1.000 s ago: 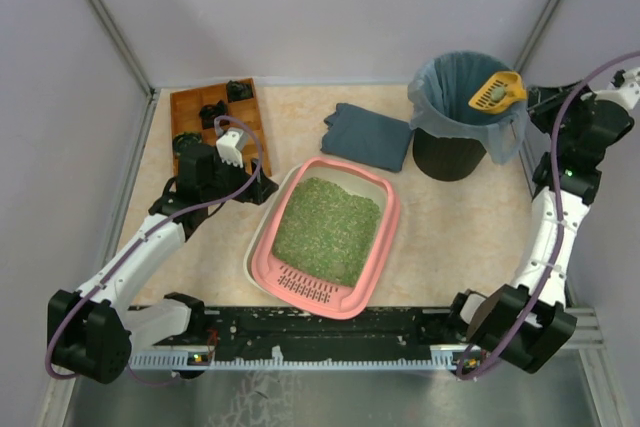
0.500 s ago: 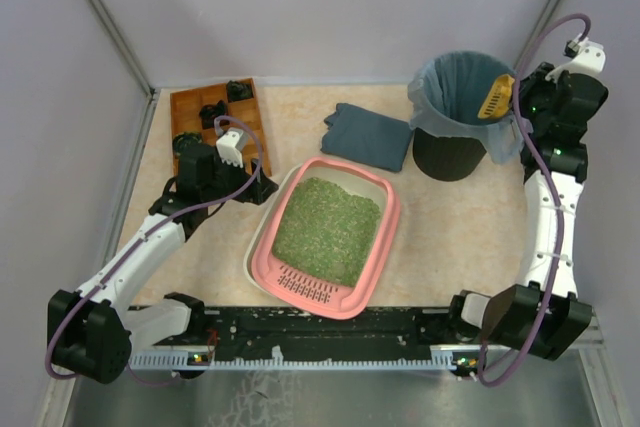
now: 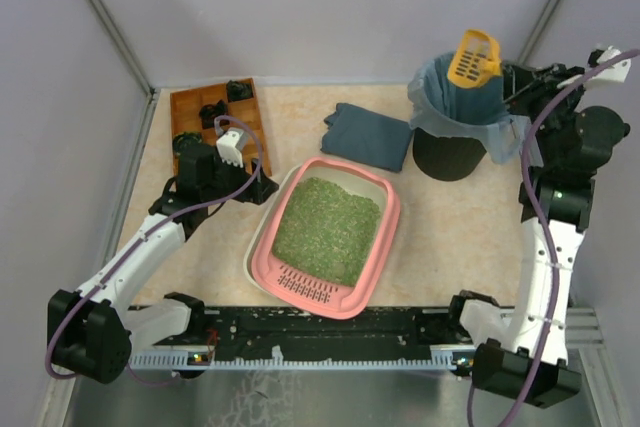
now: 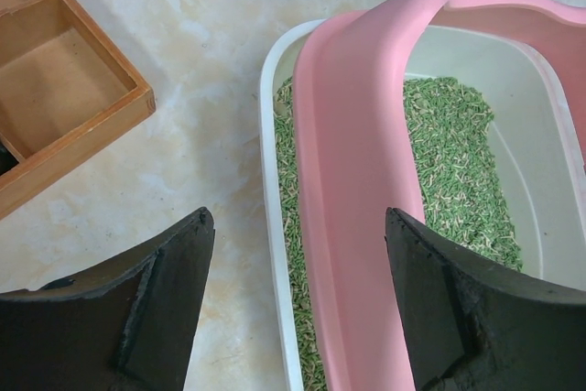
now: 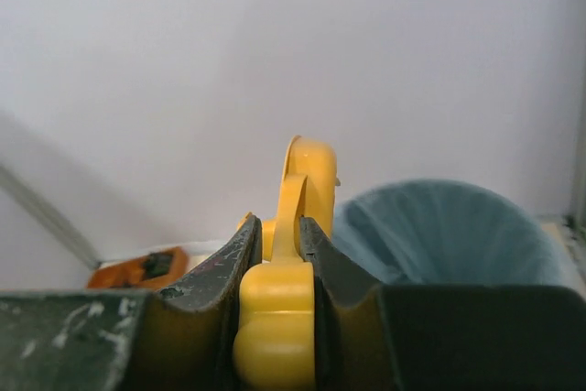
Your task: Clean the litter box
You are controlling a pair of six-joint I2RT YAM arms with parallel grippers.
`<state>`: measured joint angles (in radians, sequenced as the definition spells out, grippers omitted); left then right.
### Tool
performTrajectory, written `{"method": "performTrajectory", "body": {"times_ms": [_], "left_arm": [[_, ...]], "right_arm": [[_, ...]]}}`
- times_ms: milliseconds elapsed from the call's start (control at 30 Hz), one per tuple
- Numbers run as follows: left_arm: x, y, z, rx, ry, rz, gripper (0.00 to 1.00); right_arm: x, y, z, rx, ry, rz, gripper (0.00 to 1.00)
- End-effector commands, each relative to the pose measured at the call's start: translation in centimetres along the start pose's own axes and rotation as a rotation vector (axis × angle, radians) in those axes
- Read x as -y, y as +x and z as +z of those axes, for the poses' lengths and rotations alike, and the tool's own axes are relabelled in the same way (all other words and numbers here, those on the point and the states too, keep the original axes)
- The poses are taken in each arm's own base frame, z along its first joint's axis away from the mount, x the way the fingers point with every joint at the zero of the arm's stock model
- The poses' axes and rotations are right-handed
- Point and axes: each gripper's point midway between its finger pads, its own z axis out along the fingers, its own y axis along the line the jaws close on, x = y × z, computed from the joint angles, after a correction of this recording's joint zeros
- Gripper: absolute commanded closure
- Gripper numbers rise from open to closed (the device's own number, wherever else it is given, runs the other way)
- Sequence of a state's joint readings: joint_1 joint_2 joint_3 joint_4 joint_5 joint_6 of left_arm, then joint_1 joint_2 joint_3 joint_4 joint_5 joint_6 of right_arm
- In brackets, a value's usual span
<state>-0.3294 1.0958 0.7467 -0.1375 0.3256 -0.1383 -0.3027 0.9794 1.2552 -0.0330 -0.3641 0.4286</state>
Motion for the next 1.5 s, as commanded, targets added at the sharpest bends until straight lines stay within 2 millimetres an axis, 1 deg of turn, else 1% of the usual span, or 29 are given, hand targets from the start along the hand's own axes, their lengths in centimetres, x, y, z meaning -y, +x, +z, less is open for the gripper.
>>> {"method": "performTrajectory", "body": {"times_ms": [0,100,167,233,333,400,467,600,700,800,833,1000,1133,1233,1467], "left_arm": [[1.1,-0.9,0.0,0.032,0.054,0.007,0.19],[1.1,-0.9,0.0,0.034,0.054,0.004,0.19],[1.0,-1.0,0.0,0.035,0.051,0.002,0.19],[1.1,-0.9,0.0,0.031,0.055,-0.001,0.2],[1.6,-0.6,0.2,0.02,0.087,-0.01,0.24],[2.0,-0.5,0.4,0.011,0.113,-0.015,0.27],[2.2,-0.5,0.6,0.004,0.131,-0.018,0.29],[2.4,-0.4,0.8,-0.003,0.144,-0.019,0.3],[2.4,-0.2,0.8,-0.008,0.147,-0.02,0.3],[2.5,-0.1,0.8,-0.014,0.151,-0.023,0.31],[2.5,-0.1,0.8,-0.015,0.152,-0.023,0.31],[2.3,0.1,0.9,-0.021,0.145,-0.024,0.32],[2.3,0.3,1.0,-0.028,0.148,-0.027,0.32],[2.4,0.3,1.1,-0.031,0.152,-0.029,0.32],[2.4,0.4,1.0,-0.035,0.152,-0.029,0.32]], "right_arm": [[-6.9,1.1,-1.3,-0.049,-0.26,0.117,1.0],[-9.9,4.6,-2.6,-0.162,-0.305,0.111,1.0],[-11.7,6.5,-3.7,-0.224,-0.346,0.11,1.0],[-13.1,8.6,-4.9,-0.293,-0.379,0.117,1.0],[-14.6,12.0,-6.7,-0.402,-0.402,0.103,1.0],[-15.1,14.3,-7.7,-0.468,-0.404,0.101,1.0],[-16.0,16.6,-8.8,-0.53,-0.433,0.124,1.0],[-18.0,20.6,-10.8,-0.63,-0.482,0.15,1.0],[-19.2,23.1,-11.7,-0.681,-0.493,0.156,1.0],[-20.0,24.8,-12.1,-0.699,-0.494,0.223,1.0],[-20.0,25.6,-12.2,-0.708,-0.486,0.244,1.0],[-19.7,28.0,-12.5,-0.75,-0.421,0.281,1.0],[-19.8,29.5,-13.0,-0.783,-0.399,0.321,1.0],[-19.7,30.2,-13.0,-0.774,-0.372,0.33,1.0],[-21.3,29.6,-12.2,-0.711,-0.429,0.407,1.0]]}}
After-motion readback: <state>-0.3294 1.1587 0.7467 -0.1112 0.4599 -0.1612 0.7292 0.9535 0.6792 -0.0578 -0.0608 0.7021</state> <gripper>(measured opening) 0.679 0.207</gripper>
